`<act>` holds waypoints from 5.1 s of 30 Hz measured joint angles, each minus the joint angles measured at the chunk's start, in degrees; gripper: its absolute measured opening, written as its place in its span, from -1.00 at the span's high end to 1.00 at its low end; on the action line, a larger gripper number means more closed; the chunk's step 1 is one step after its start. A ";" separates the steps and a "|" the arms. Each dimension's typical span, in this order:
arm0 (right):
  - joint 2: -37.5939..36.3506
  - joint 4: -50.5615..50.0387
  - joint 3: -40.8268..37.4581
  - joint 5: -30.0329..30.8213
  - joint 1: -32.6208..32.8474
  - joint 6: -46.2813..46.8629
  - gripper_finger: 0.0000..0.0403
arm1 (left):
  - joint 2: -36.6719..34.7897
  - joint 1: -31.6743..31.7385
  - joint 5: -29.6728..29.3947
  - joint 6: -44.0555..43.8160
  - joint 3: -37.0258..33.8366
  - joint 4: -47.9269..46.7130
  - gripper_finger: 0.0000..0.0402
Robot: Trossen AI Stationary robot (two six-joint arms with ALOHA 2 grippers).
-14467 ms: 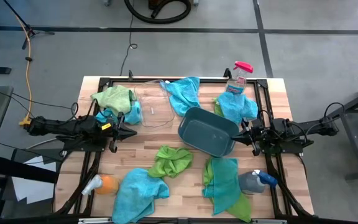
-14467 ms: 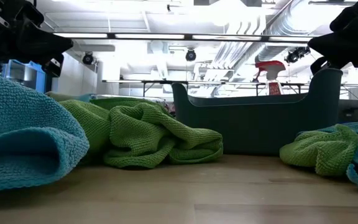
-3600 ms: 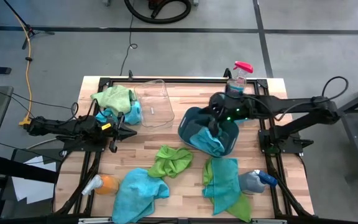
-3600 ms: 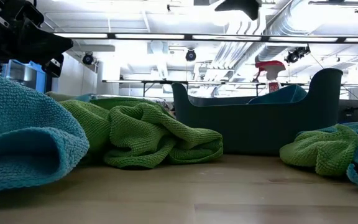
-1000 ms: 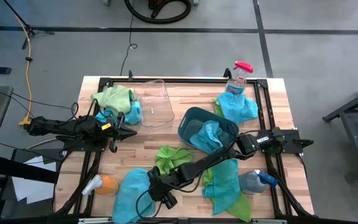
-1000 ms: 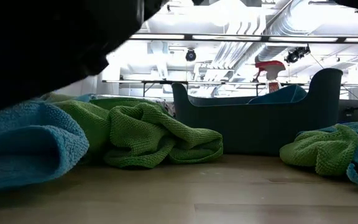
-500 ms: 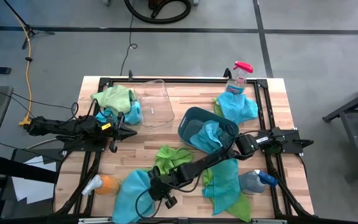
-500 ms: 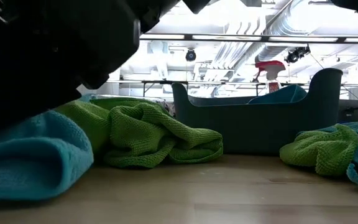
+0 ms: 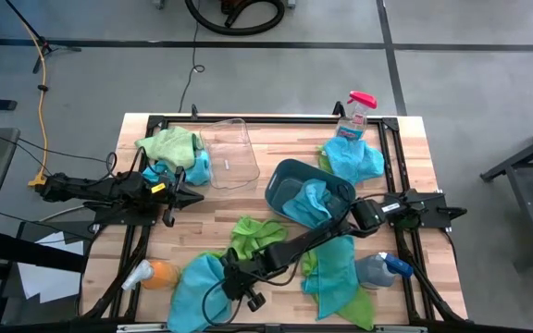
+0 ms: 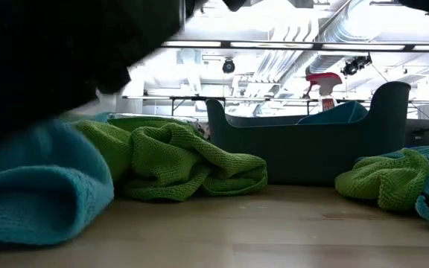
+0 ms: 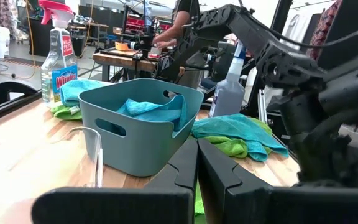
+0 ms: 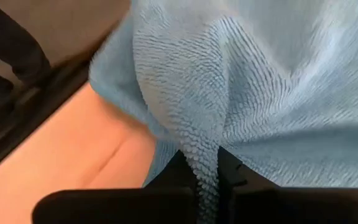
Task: Sort microfiber towel by color & place in baskets
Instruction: Put the blue towel into the blue bin
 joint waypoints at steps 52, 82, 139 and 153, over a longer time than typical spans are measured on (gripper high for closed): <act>-31.11 -12.41 0.23 0.63 -3.55 -3.74 1.00 | 0.00 -0.02 0.00 0.00 0.00 0.00 1.00; -51.62 -67.39 -0.43 45.80 -5.34 36.38 1.00 | -0.02 -0.02 0.00 0.00 0.00 -0.02 1.00; -56.92 -25.33 -50.03 38.79 -14.15 94.07 1.00 | -0.01 0.00 0.01 0.00 0.00 -0.01 1.00; -56.94 -12.51 -63.18 23.10 -19.77 102.38 1.00 | -0.02 0.00 0.00 0.00 0.00 -0.02 1.00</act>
